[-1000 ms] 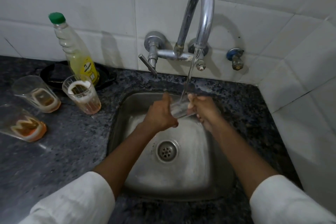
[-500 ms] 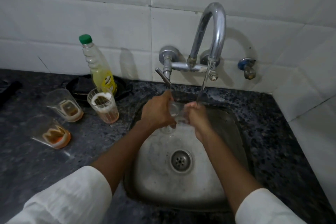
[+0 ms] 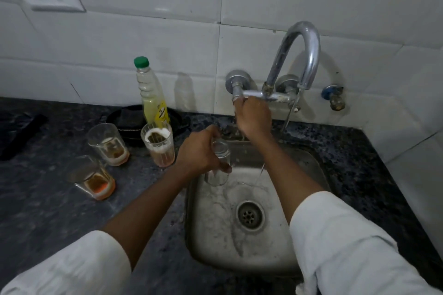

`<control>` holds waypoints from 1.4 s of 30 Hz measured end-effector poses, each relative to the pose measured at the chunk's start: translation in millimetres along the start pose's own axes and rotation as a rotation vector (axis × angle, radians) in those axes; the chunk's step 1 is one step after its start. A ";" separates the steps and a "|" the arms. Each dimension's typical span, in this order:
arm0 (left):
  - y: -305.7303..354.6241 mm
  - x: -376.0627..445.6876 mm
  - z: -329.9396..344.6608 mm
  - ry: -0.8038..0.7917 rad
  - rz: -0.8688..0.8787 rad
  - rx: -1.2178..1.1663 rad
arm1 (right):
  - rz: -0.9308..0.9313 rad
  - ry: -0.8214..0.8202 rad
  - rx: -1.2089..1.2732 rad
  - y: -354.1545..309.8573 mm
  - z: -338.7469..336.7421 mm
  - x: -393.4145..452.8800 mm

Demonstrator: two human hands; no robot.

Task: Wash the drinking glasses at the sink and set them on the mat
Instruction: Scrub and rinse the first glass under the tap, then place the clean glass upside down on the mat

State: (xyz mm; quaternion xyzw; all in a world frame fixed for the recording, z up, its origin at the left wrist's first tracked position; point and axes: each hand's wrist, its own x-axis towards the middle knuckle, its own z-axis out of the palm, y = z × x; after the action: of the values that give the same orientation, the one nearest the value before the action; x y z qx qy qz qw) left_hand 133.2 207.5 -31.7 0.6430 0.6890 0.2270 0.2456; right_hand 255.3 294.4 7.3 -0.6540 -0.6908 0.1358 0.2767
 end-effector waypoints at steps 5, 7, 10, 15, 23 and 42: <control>-9.0 -6.4 -9.7 0.018 0.071 -0.106 | 0.123 -0.203 0.349 16.9 -3.9 -16.6; -8.5 -7.9 -14.0 0.014 0.121 -0.127 | 0.121 -0.328 0.352 35.0 -11.0 -40.9; -1.6 -9.2 -15.9 -0.010 0.183 -0.129 | 0.030 -0.540 0.401 59.3 -13.0 -85.8; 21.6 -24.9 -4.0 -0.047 0.276 -0.131 | 0.063 -0.303 0.687 57.3 -2.5 -136.0; 35.4 -63.3 1.7 -0.174 0.140 -0.437 | 0.117 -0.147 0.439 77.4 -34.8 -165.0; -52.2 -171.6 -129.0 -0.073 -0.116 -0.530 | -0.150 -0.328 0.468 -36.4 -61.1 -174.4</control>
State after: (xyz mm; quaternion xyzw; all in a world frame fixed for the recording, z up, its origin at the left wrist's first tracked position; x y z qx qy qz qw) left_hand 20.4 33.1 43.6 0.5235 0.6318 0.3616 0.4427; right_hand 257.8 109.2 41.1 -0.4889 -0.7227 0.3745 0.3139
